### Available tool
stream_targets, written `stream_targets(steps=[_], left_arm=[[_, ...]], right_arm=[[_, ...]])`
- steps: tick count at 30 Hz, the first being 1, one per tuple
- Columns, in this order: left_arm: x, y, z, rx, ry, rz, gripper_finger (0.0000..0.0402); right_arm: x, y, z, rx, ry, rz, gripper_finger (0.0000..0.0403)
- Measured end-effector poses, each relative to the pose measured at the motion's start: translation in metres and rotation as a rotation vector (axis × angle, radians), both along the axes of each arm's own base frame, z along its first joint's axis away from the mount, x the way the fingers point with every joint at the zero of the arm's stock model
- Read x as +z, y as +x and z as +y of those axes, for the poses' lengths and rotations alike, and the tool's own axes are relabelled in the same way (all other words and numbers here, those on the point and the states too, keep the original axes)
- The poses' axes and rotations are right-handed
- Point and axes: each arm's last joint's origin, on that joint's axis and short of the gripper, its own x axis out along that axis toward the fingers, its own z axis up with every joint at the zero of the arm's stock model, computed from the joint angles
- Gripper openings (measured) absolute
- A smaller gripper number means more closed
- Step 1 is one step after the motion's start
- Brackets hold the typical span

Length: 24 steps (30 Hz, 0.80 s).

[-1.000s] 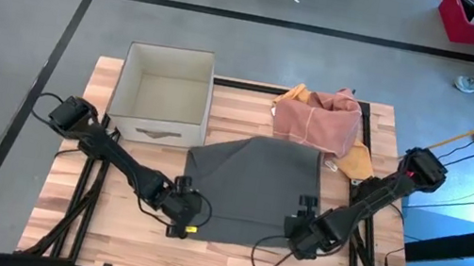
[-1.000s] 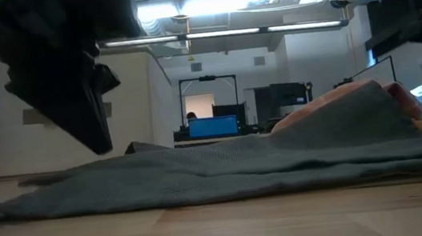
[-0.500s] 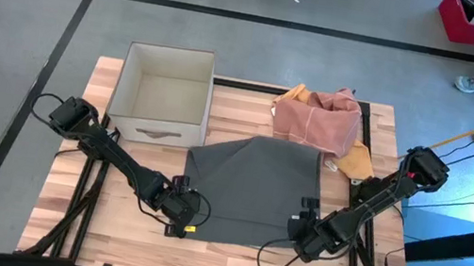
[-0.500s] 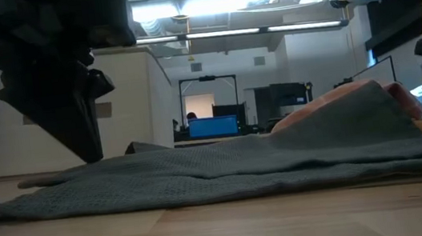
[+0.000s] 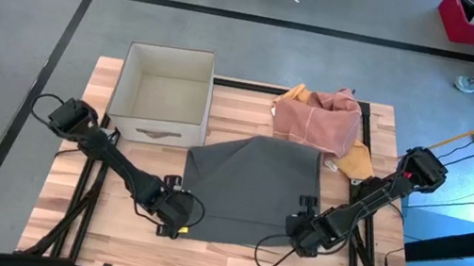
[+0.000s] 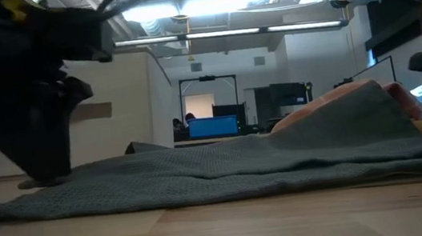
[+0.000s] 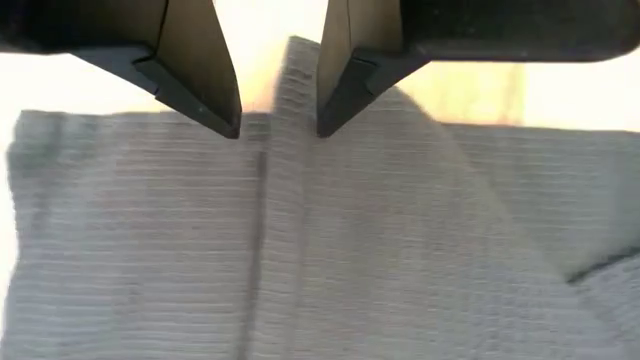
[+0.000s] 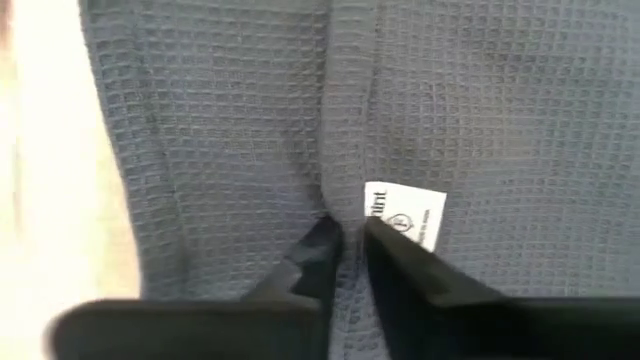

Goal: Fold towel
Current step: Fold the grey towel

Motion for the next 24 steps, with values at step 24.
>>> stream_targets(steps=[24], left_arm=[[-0.018, -0.003, -0.005, -0.088, 0.137, 0.061, 0.009]], right_arm=[[-0.001, 0.0, -0.001, -0.01, -0.01, -0.006, 0.0032]])
